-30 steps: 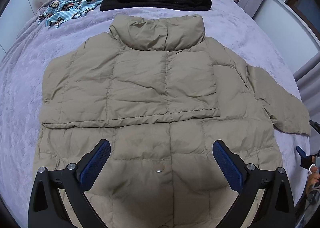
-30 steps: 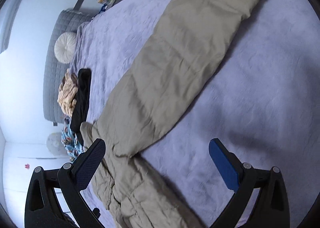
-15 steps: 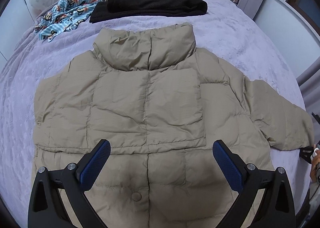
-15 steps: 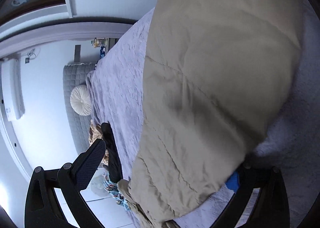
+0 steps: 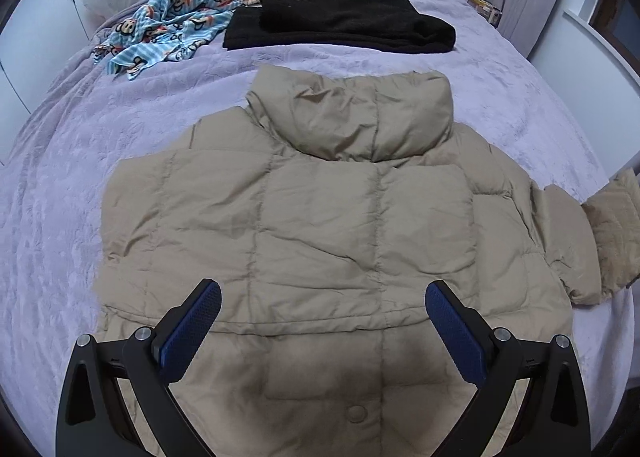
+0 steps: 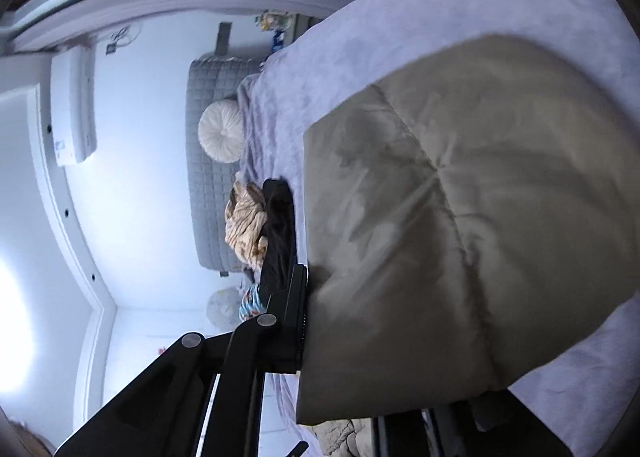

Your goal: Fold large clothes

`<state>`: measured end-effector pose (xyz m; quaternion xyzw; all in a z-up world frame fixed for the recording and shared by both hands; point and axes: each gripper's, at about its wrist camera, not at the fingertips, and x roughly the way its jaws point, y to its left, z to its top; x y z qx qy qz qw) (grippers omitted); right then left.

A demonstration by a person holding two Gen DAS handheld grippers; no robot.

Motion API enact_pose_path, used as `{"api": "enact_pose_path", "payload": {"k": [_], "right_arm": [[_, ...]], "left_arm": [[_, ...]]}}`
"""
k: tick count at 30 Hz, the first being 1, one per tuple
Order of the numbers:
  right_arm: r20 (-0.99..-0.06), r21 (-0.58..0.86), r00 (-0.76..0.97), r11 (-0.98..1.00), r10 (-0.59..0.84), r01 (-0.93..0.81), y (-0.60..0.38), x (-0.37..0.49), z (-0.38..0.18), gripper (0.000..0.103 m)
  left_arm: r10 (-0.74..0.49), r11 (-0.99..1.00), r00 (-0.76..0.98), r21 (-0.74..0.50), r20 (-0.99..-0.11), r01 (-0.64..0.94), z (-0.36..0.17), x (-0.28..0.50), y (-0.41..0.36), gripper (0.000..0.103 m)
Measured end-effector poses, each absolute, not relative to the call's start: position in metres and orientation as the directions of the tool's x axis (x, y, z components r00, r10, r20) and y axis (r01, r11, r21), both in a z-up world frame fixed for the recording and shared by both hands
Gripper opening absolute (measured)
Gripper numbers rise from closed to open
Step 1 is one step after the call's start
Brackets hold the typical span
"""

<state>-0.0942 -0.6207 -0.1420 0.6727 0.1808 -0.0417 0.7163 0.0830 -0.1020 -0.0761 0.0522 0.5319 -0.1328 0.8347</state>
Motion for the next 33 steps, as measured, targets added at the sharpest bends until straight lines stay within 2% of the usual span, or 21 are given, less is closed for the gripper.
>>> {"api": "enact_pose_path", "payload": {"k": [7,10,12,17,23,27,28,30,31,32,33], "right_arm": [[-0.310,0.901,0.872,0.409,0.378,0.144,-0.492,0.006,-0.065,0.010],[-0.372,0.831,0.811,0.551,0.452,0.074,-0.411,0.052,-0.048,0.010],[-0.449,0.758,0.752,0.651,0.483,0.034,-0.349,0.081,-0.050,0.010],[-0.612,0.663,0.599,0.748,0.516,0.033,-0.240,0.124,-0.113,0.010],[-0.705,0.659,0.505,0.723,0.498,0.208,-0.220,0.121,-0.208,0.010],[-0.727,0.653,0.485,0.706,0.486,0.274,-0.230,0.120,-0.221,0.011],[-0.738,0.643,0.477,0.712,0.478,0.282,-0.232,0.117,-0.217,0.015],[-0.748,0.633,0.466,0.721,0.473,0.284,-0.233,0.118,-0.204,0.049],[-0.736,0.643,0.480,0.716,0.478,0.273,-0.233,0.115,-0.194,0.077],[-0.723,0.651,0.502,0.711,0.474,0.265,-0.236,0.108,-0.180,0.083],[-0.710,0.661,0.522,0.703,0.472,0.262,-0.241,0.103,-0.169,0.083]], "left_arm": [[-0.175,0.965,0.402,-0.075,-0.899,0.253,-0.078,0.108,-0.046,0.102],[-0.162,0.970,0.413,-0.067,-0.896,0.235,-0.079,0.115,-0.019,0.102],[-0.153,0.974,0.415,-0.067,-0.897,0.215,-0.082,0.119,-0.002,0.102],[-0.132,0.983,0.416,-0.064,-0.900,0.174,-0.096,0.126,0.031,0.102],[-0.147,0.980,0.393,-0.079,-0.908,0.185,-0.119,0.131,0.037,0.102],[-0.190,0.973,0.372,-0.123,-0.908,0.196,-0.126,0.133,0.028,0.102],[-0.201,0.971,0.372,-0.133,-0.906,0.199,-0.125,0.134,0.025,0.102],[-0.227,0.966,0.375,-0.158,-0.899,0.204,-0.122,0.136,0.021,0.102],[-0.239,0.963,0.379,-0.170,-0.894,0.208,-0.119,0.137,0.020,0.102],[-0.252,0.960,0.383,-0.181,-0.889,0.213,-0.117,0.139,0.020,0.102],[-0.261,0.958,0.386,-0.189,-0.885,0.215,-0.115,0.141,0.021,0.102]]}}
